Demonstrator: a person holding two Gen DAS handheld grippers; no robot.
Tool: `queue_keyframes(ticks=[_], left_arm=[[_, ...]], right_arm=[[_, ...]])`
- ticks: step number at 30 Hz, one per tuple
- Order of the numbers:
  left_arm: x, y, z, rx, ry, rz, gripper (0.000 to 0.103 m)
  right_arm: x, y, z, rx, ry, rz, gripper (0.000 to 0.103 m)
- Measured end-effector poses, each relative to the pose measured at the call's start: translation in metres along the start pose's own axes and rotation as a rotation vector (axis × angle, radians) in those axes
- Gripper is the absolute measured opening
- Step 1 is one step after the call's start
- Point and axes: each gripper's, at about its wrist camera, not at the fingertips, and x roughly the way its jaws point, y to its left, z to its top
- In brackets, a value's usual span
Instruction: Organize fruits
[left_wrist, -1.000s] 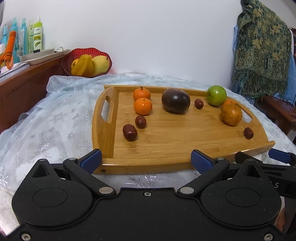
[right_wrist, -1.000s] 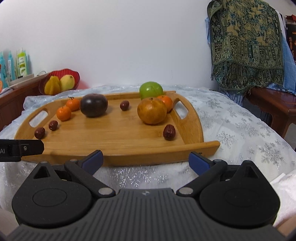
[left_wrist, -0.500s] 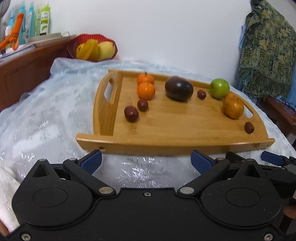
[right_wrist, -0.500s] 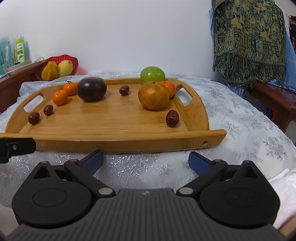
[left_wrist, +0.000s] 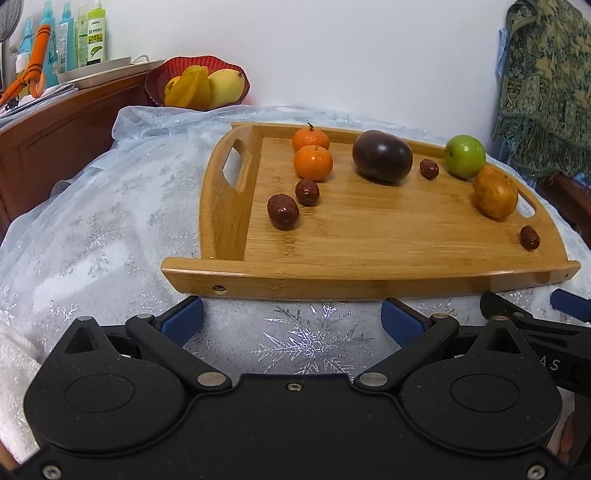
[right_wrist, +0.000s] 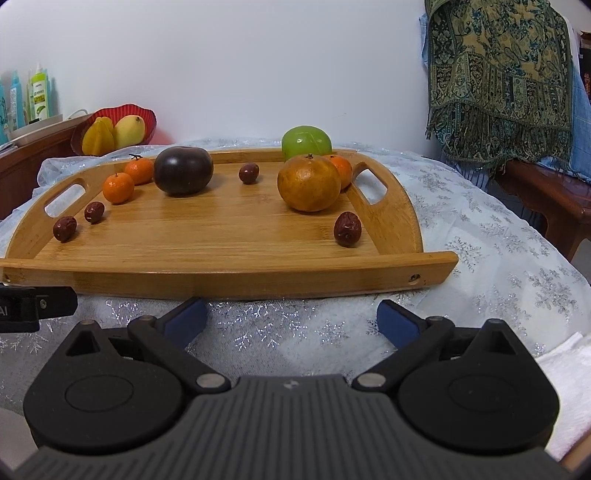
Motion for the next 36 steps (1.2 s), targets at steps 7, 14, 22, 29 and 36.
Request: queue_keyframes(ticks=[7,14,22,29,36], left_arm=[[0.0044,-0.0065,-0.0010,0.047,0.013,0.023,0.103],[0.0050,-0.0068,-0.0015,0.046,0.013,0.022,0.103],[0.0053,-0.0072,-0.0017,0.046,0.014,0.022,0.103],[0.0060,-0.0067,-0.0011,0.048,0.017,0.026,0.103],[0.0061,-0.0070,-0.0010,0.048,0.017,0.027,0.103]], right_arm=[[0.0015,0.0017,-0.0005,-0.010,-0.001,-0.001,0.103],[0.0015,0.0019,-0.0006,-0.012,-0.002,-0.002,0.103],[0.0014,0.0020,-0.0006,-0.012,-0.002,-0.002,0.103],[0.0014,0.0021,-0.0005,-0.012,-0.002,-0.002,0.103],[0.0015,0.0022,-0.0005,-0.012,-0.002,-0.002,0.103]])
